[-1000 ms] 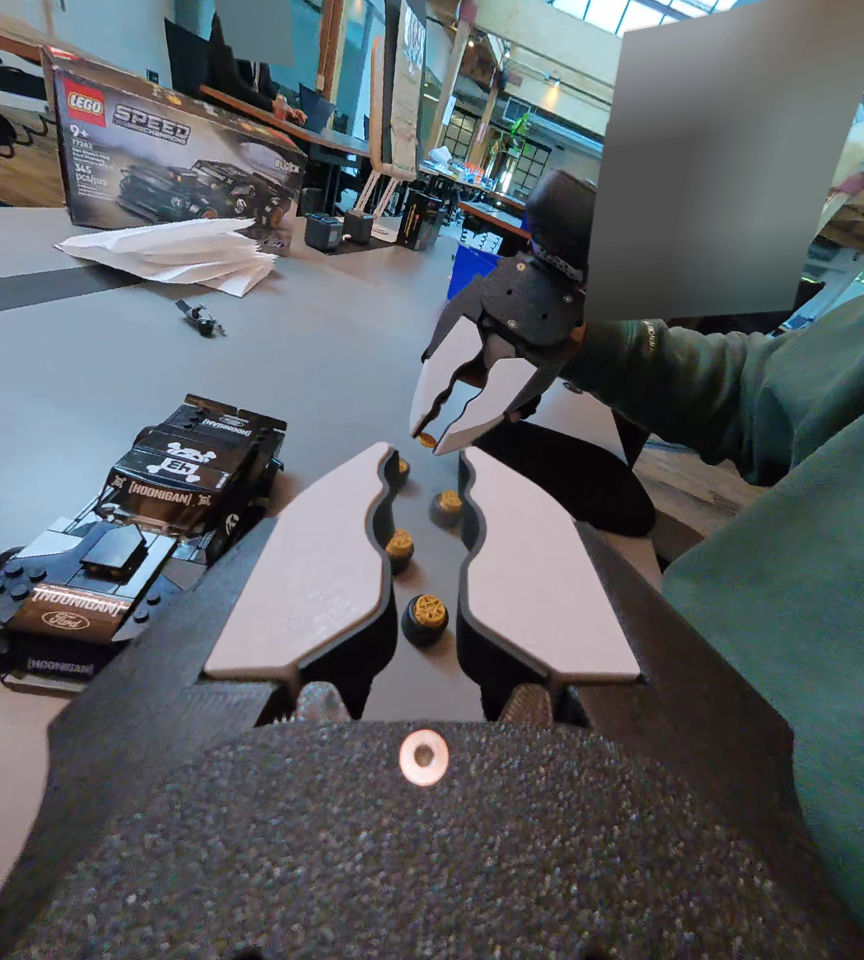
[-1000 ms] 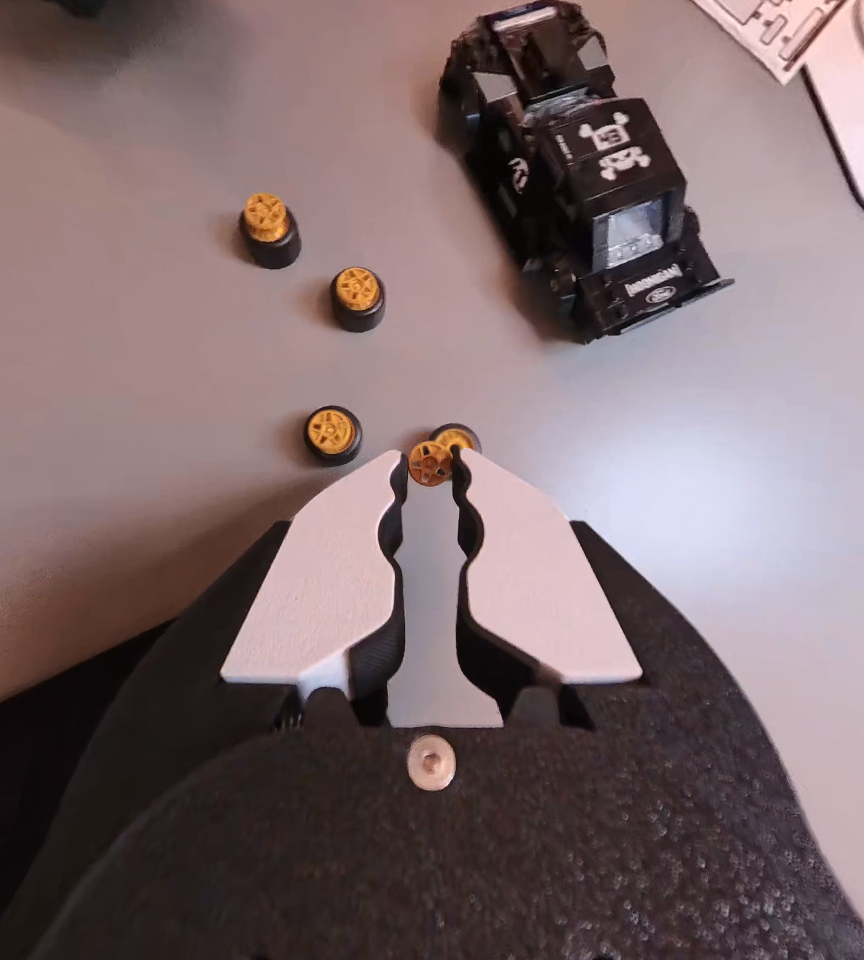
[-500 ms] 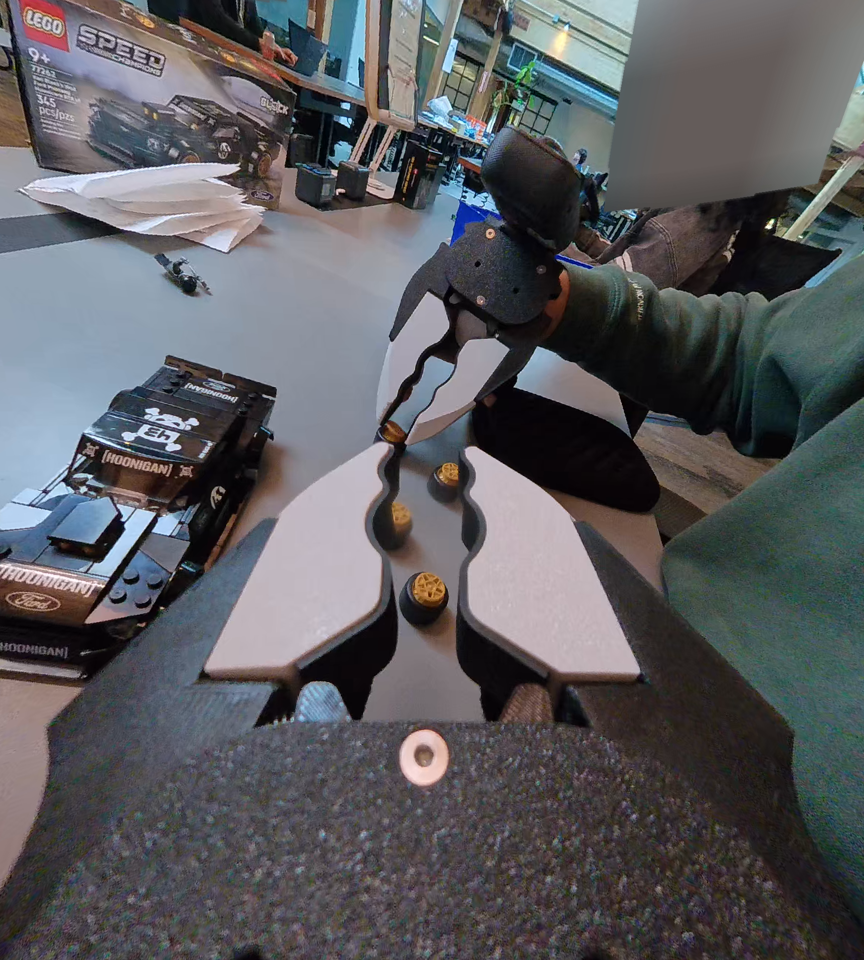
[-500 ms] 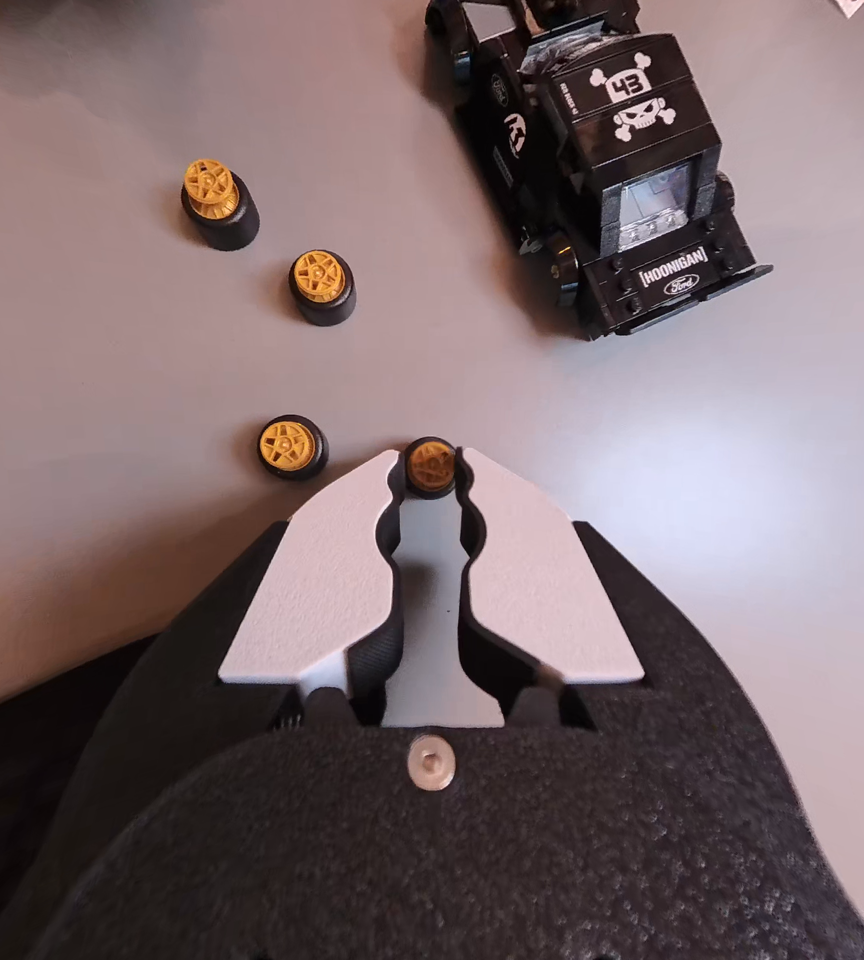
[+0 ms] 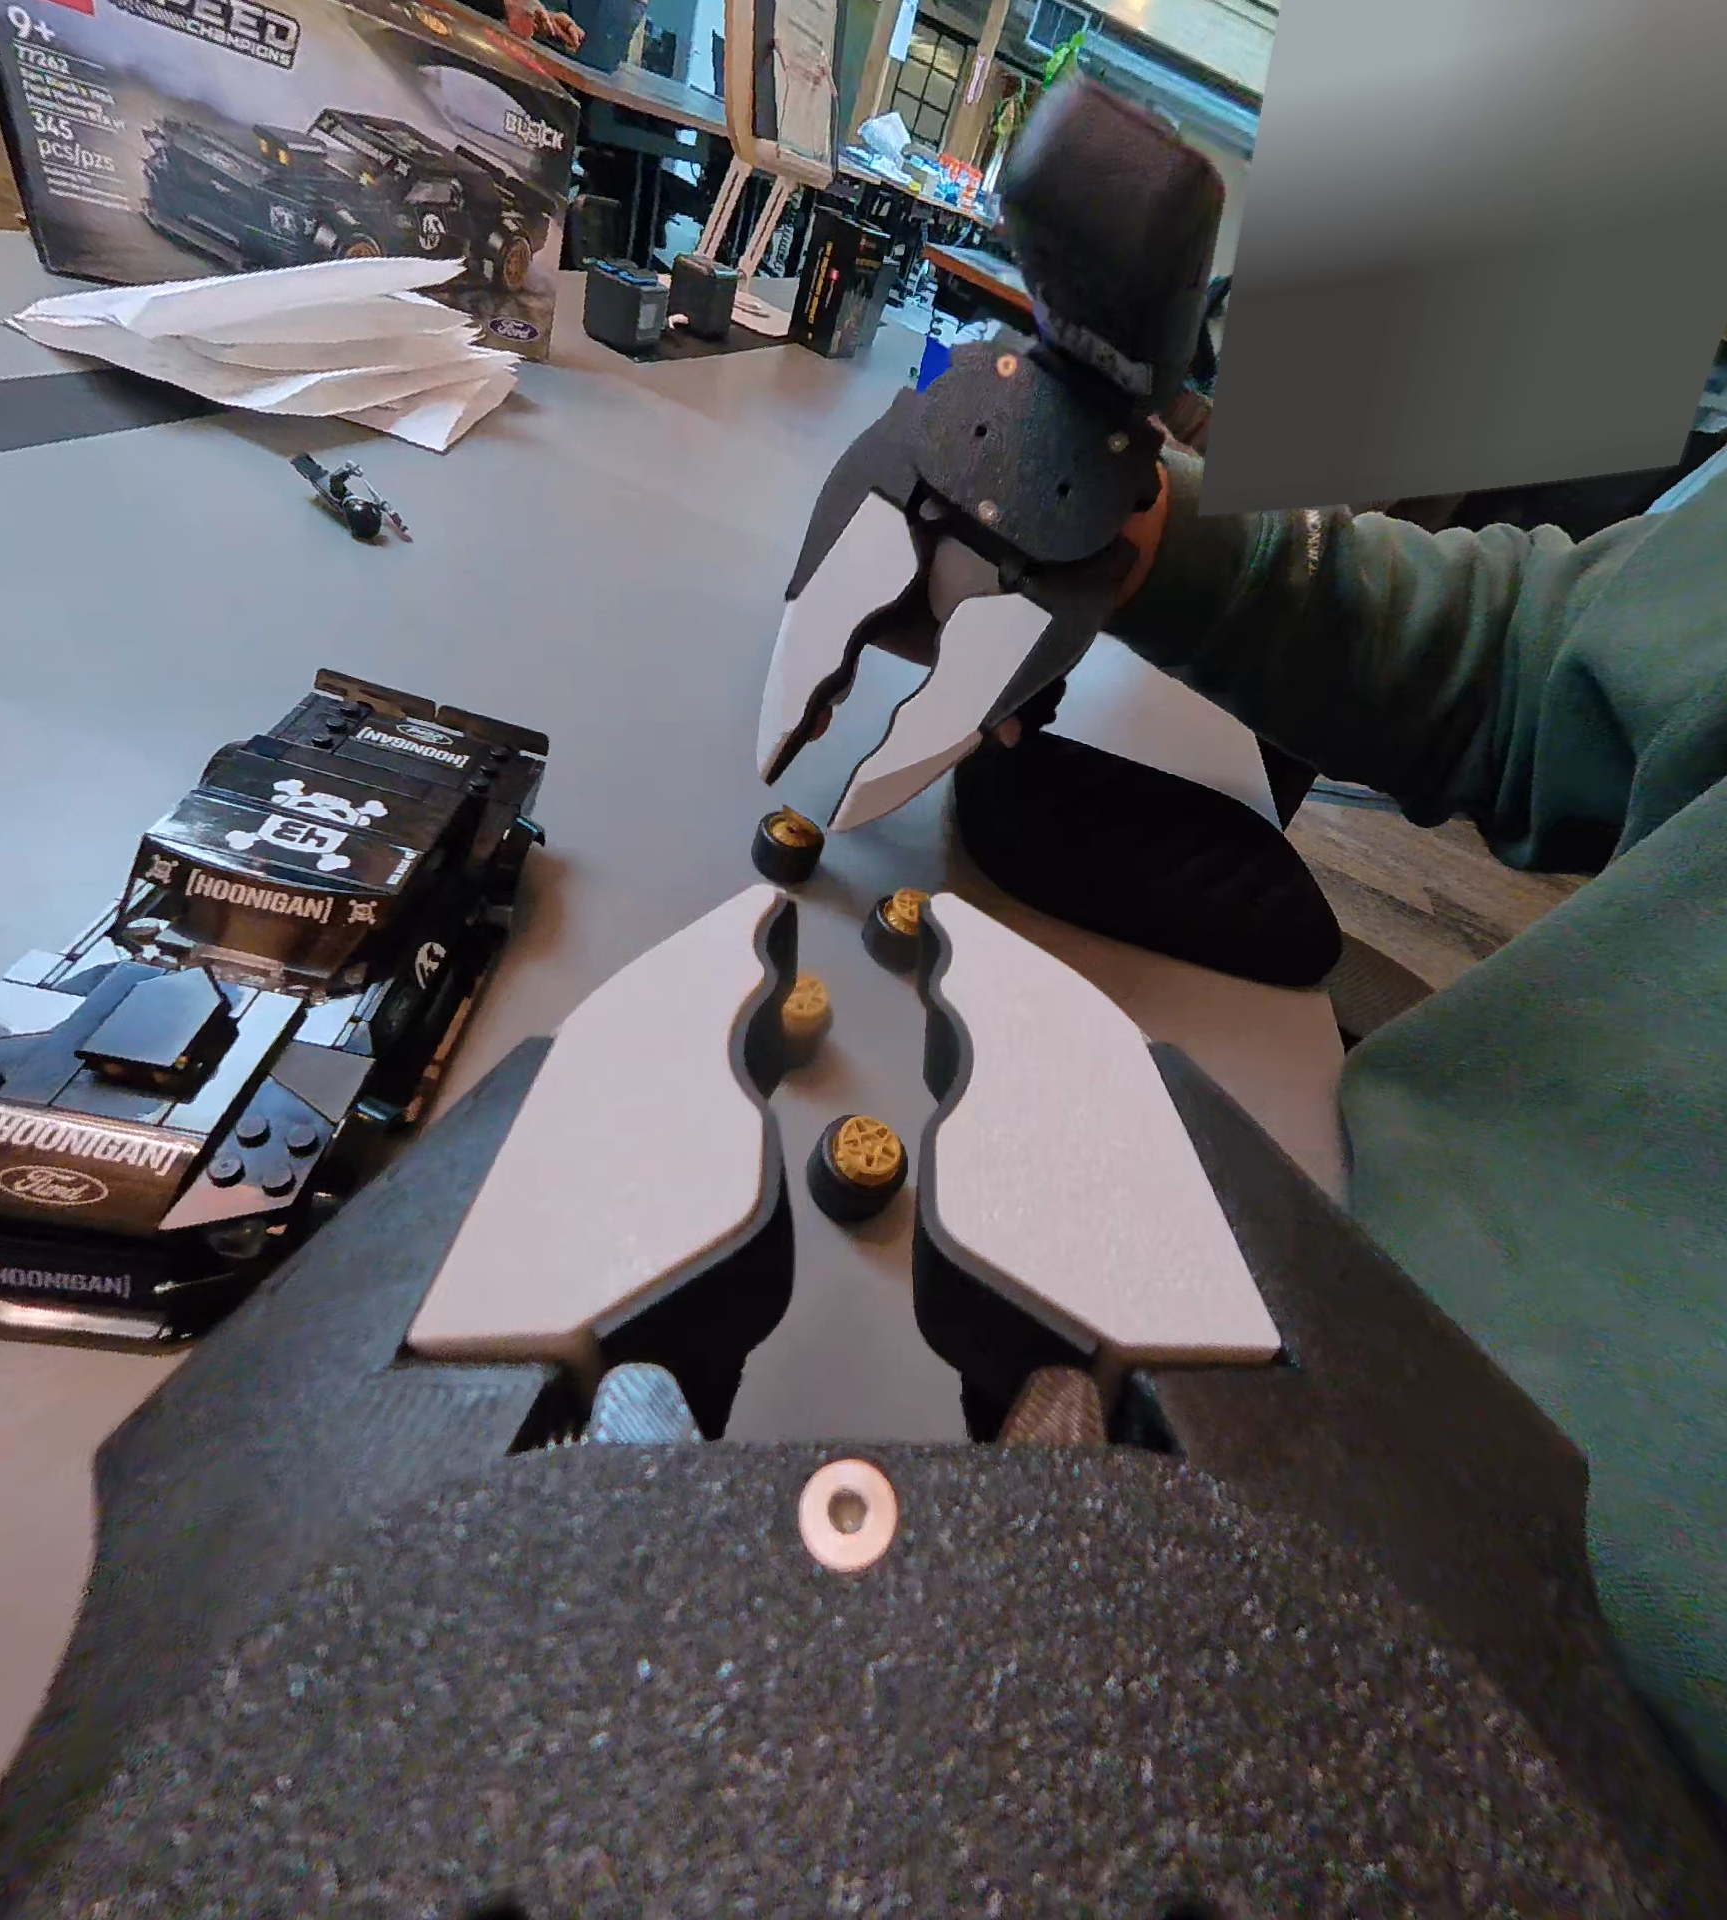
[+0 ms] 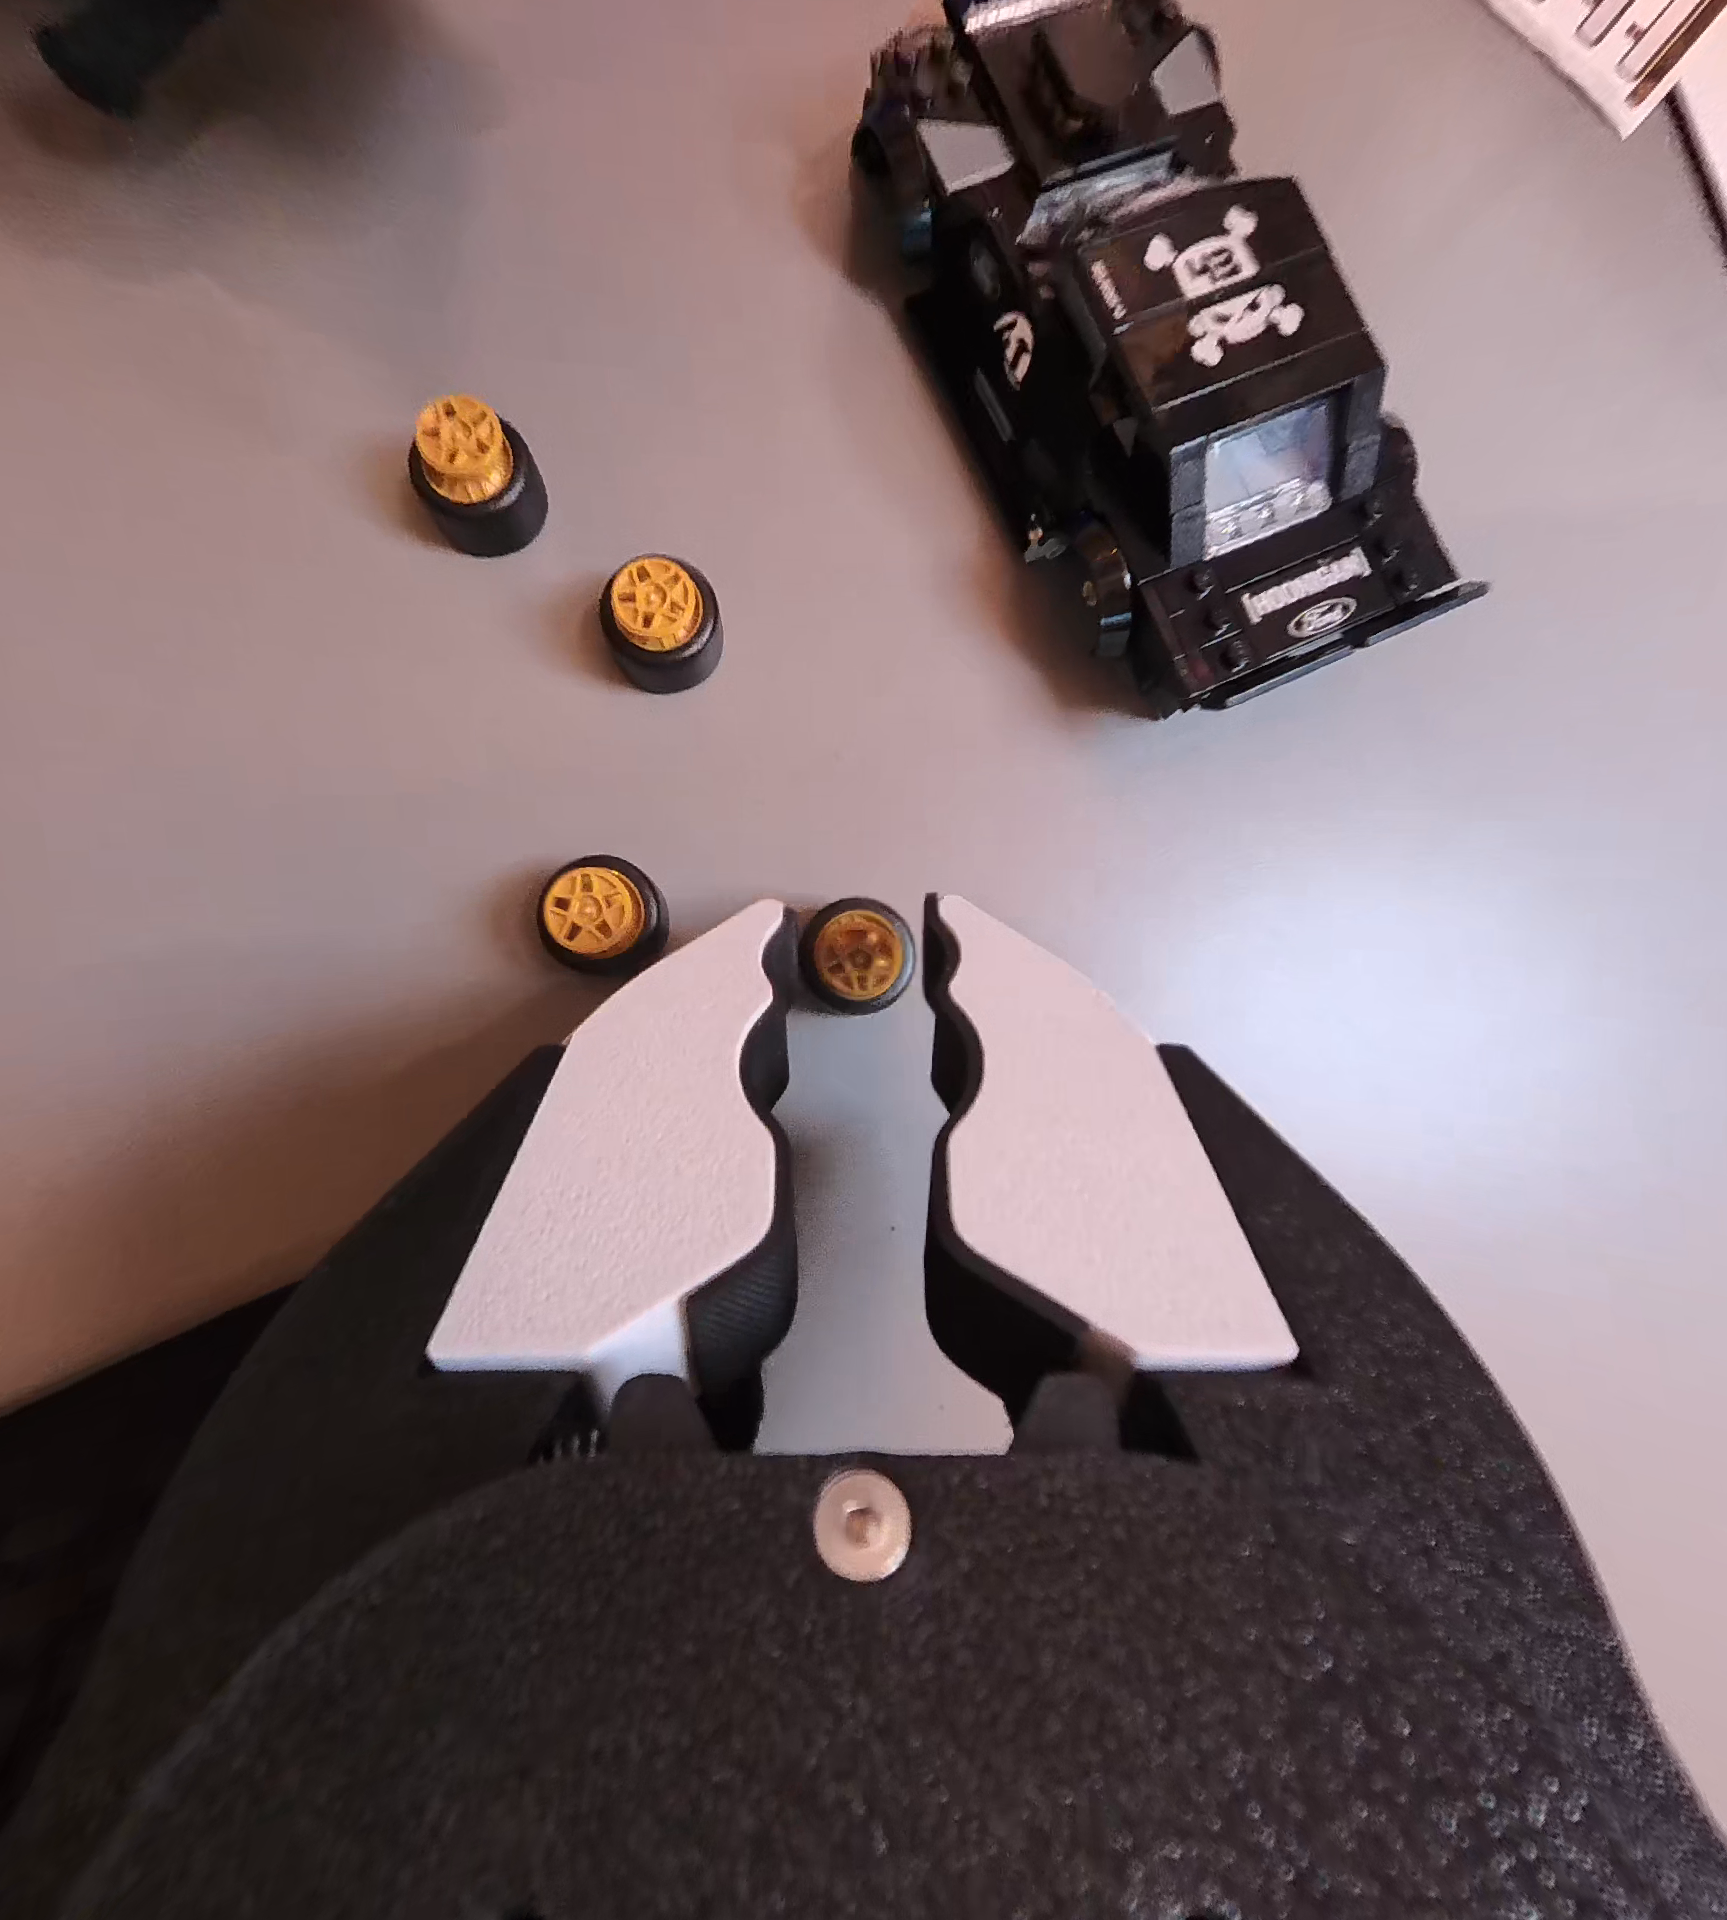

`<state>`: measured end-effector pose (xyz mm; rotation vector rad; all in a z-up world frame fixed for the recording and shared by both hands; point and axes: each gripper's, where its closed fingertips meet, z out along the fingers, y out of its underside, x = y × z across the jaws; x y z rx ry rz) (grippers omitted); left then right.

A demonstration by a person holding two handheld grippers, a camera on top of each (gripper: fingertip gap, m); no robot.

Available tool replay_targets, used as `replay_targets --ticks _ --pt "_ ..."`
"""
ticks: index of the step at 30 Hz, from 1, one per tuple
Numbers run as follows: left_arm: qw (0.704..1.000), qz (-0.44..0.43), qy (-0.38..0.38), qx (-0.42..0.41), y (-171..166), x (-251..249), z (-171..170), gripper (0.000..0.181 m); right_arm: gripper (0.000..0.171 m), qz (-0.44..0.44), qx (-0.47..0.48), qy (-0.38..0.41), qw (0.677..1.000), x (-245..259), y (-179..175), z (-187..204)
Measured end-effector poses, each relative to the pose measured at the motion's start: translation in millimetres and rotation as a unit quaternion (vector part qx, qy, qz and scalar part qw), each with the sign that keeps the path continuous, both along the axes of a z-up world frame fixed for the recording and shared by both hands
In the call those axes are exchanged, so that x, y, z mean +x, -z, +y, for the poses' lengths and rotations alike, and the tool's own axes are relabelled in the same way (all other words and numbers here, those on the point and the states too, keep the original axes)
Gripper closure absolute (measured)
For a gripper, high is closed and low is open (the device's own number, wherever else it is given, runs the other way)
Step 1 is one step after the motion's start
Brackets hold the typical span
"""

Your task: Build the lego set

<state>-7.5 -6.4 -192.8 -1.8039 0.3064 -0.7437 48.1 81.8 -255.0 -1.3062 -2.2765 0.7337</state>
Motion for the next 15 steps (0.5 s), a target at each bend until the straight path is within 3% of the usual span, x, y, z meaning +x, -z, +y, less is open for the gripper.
replay_targets --ticks 4,7,10,15 --pt "0.998 0.051 0.021 -0.026 13.7 1.8 -4.6 0.156 0.148 0.063 -0.014 0.011 0.998 -1.8 -32.2 -5.9" --pt "0.988 0.125 0.068 -0.066 37.2 7.0 -16.7 0.149 0.147 0.113 -0.045 0.008 0.992 3.8 -54.1 -31.3" --pt "0.968 0.214 0.098 -0.088 62.9 9.4 -25.0 0.143 0.146 0.128 -0.079 0.003 0.989 11.4 -54.9 -64.2" --pt "0.951 0.268 0.115 -0.103 82.5 15.6 -25.5 0.141 0.141 0.136 -0.077 0.005 0.988 9.8 -37.8 -103.7"
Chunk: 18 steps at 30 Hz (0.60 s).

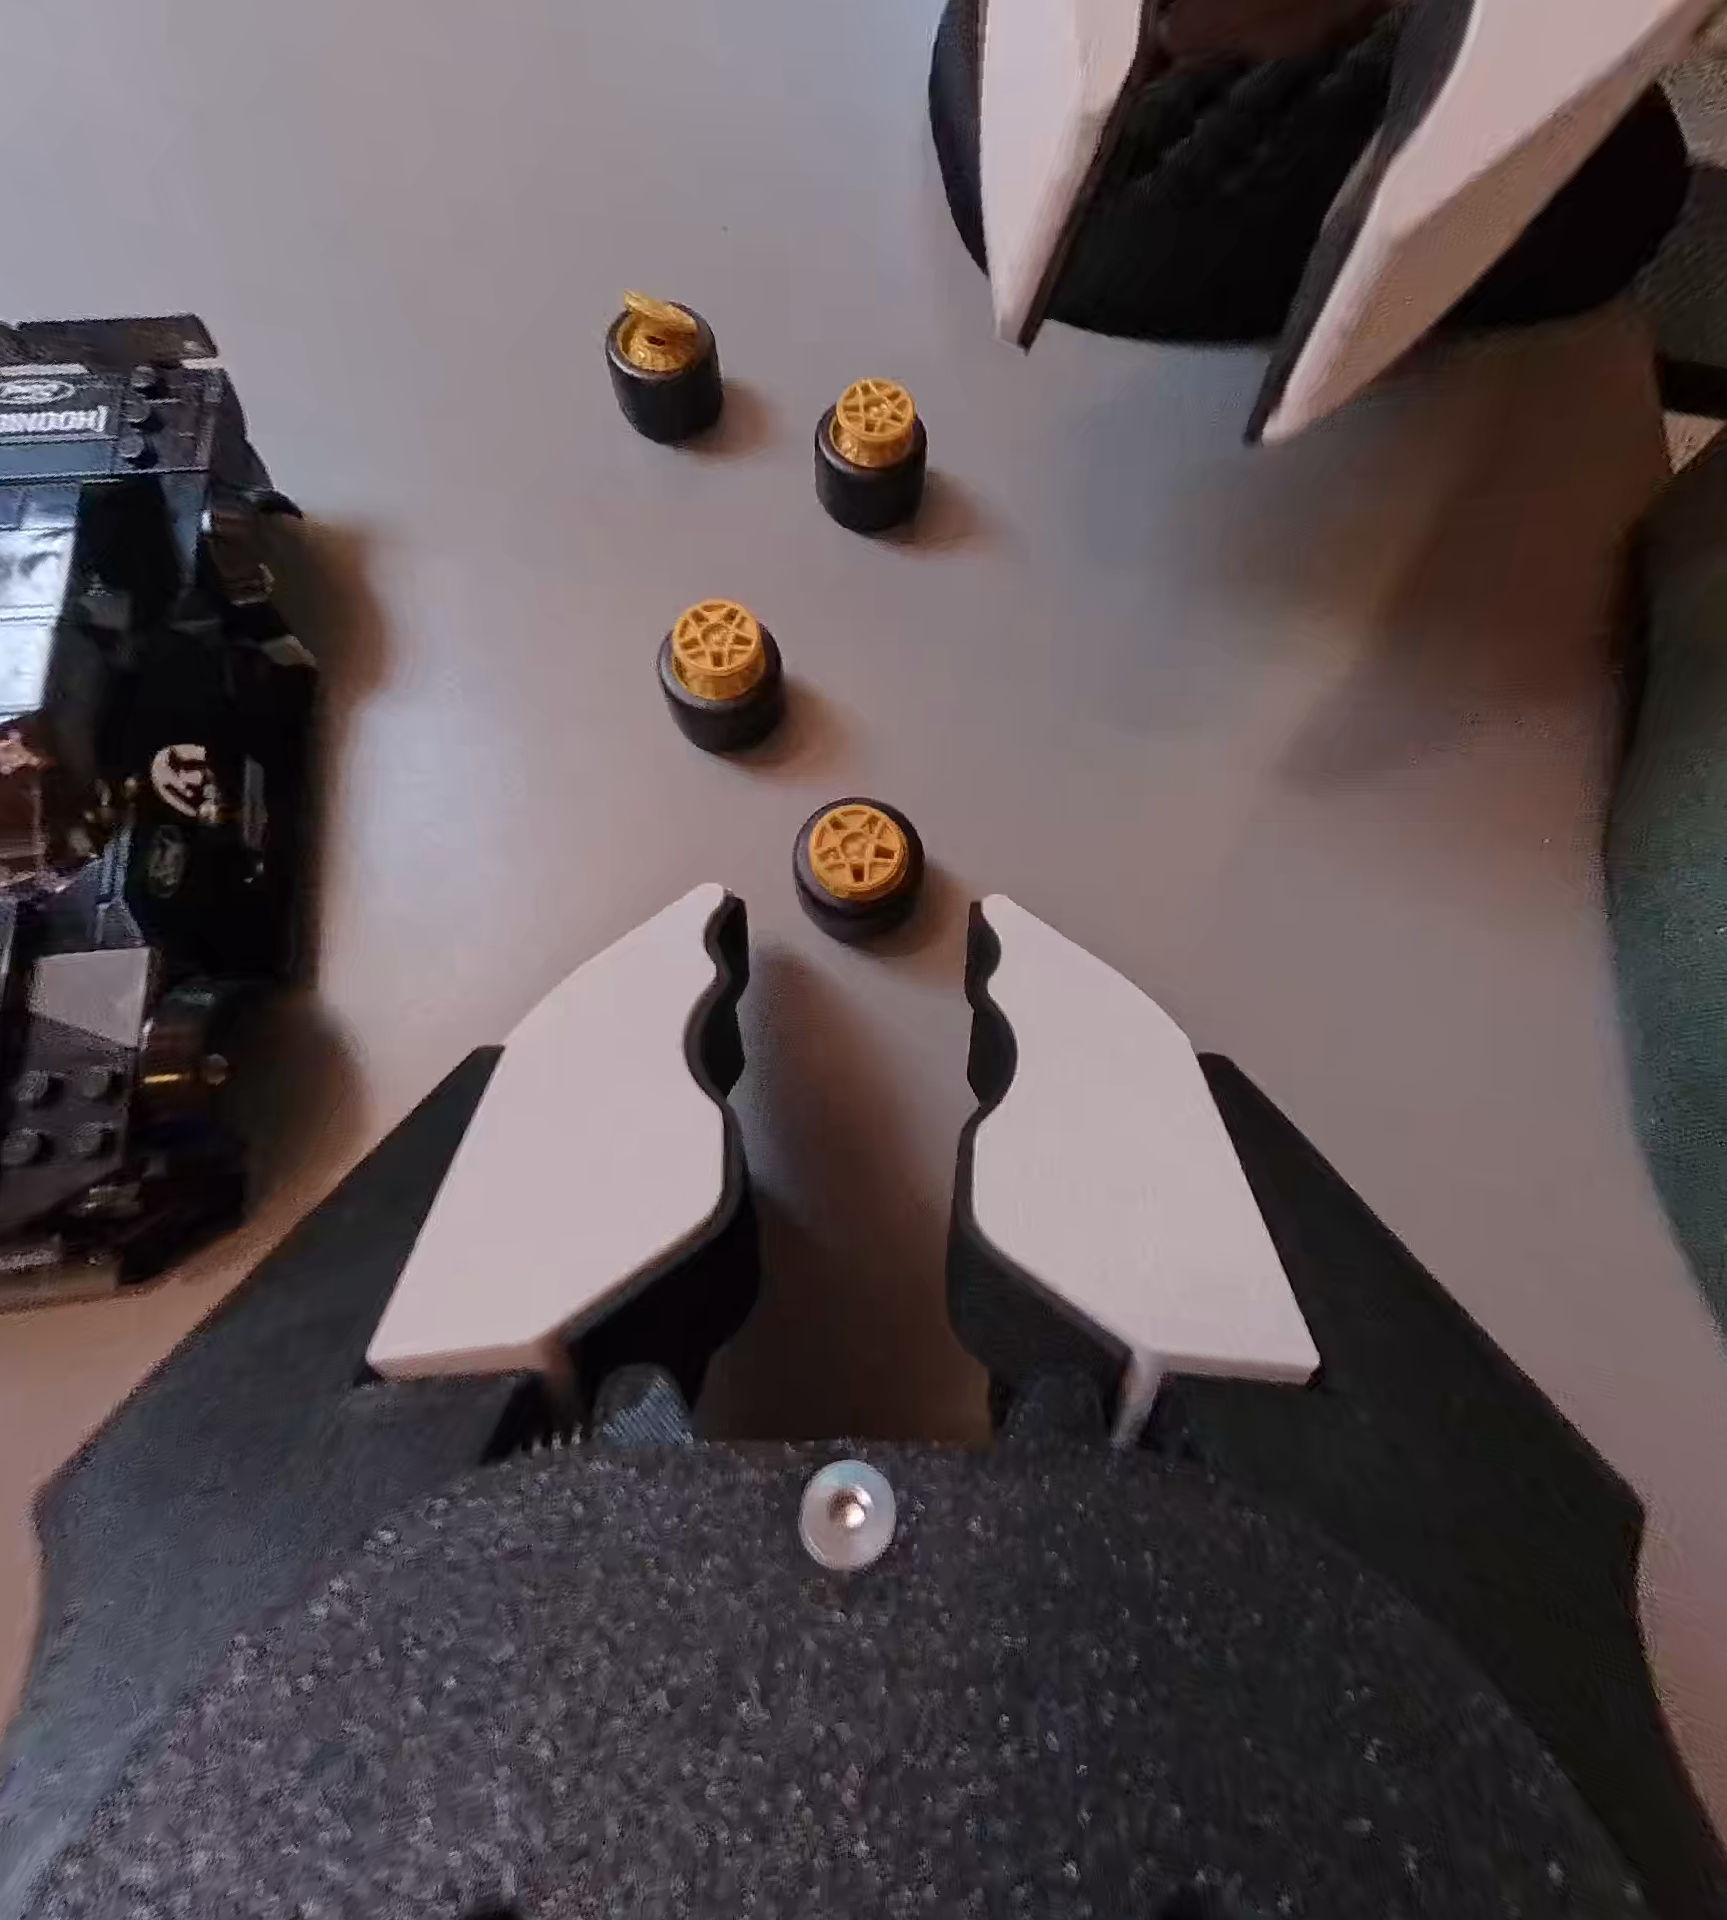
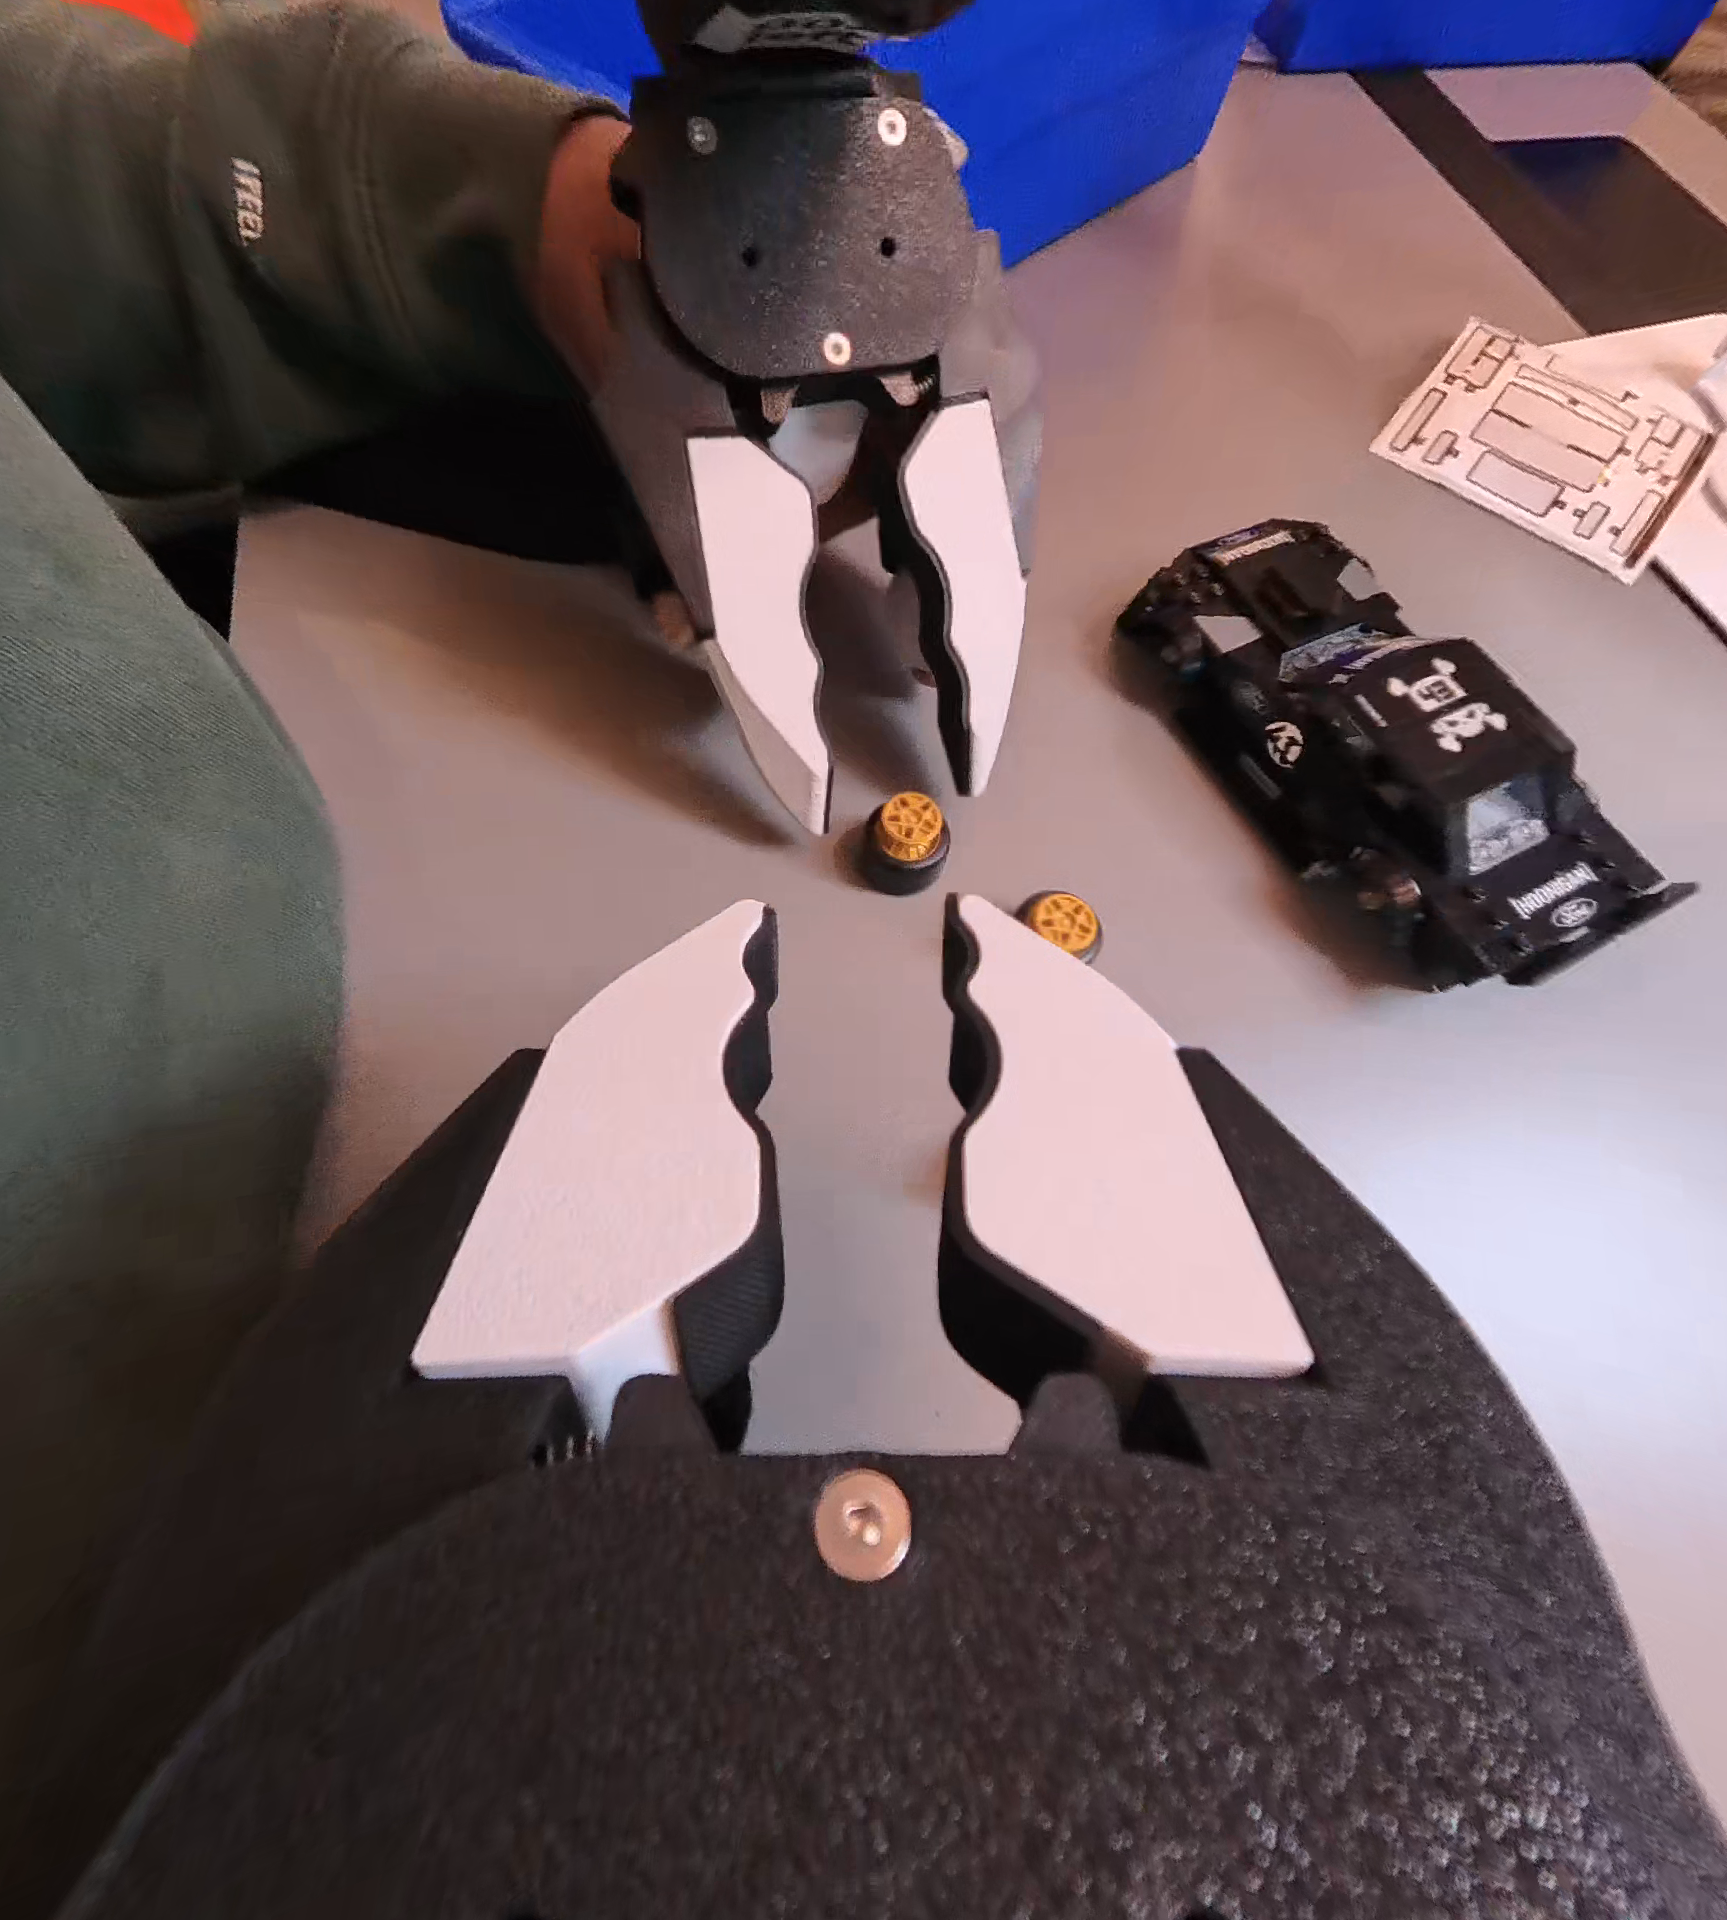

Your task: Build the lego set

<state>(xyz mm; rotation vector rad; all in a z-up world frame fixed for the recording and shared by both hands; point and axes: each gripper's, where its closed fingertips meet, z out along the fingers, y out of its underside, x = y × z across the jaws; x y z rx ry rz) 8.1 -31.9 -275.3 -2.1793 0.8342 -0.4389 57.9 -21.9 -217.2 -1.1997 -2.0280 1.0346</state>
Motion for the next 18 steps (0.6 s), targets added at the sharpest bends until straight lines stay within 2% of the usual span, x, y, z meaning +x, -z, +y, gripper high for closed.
replay_targets --ticks 3,18 --pt "1.0 0.014 0.01 0.001 5.2 4.5 0.5 0.143 0.139 0.004 0.004 0.002 1.0 -2.3 8.5 -5.6" --pt "0.999 0.029 0.003 0.018 7.8 4.5 7.0 0.157 0.139 0.048 -0.014 0.002 0.999 -2.3 5.6 -3.4"
